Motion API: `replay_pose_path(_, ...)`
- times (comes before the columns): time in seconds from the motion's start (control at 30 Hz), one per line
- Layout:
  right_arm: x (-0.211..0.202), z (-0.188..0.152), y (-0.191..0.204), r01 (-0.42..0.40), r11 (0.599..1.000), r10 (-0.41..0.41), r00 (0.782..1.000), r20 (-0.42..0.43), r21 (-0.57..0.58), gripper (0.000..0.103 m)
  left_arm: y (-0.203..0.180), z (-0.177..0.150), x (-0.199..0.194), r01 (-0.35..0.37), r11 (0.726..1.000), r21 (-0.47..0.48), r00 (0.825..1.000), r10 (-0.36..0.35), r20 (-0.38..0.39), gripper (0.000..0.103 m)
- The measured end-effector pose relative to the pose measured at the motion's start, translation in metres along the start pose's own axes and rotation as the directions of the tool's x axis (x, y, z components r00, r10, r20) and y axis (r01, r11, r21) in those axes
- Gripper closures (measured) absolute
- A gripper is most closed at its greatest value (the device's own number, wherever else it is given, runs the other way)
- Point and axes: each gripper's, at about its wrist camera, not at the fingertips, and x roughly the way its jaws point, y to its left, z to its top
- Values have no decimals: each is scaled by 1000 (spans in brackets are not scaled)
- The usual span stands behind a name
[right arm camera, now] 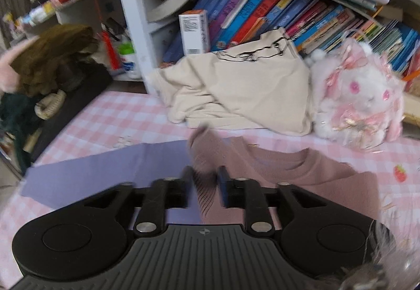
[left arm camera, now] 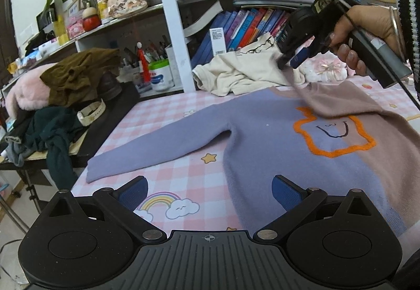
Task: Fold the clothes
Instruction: 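Release the folded mauve sleeve and press it flat with the right tool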
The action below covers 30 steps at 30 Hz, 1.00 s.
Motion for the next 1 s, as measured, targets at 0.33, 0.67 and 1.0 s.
replay_pose_path(0.33, -65, -76, -36, 64, 998, -62, 993, -97, 14, 56, 0, 3, 19, 59, 996, -63, 996, -63, -62, 1)
replay_pose_path(0.67, -139, -203, -86, 295, 949, -256, 928, -270, 113, 44, 7, -5, 34, 56, 985, -164, 979, -87, -184, 3)
replay_pose_path(1.0, -158, -223, -100, 296, 939, -250, 937, -244, 175, 59, 14, -20, 45, 73, 955, -286, 938, -163, -306, 64)
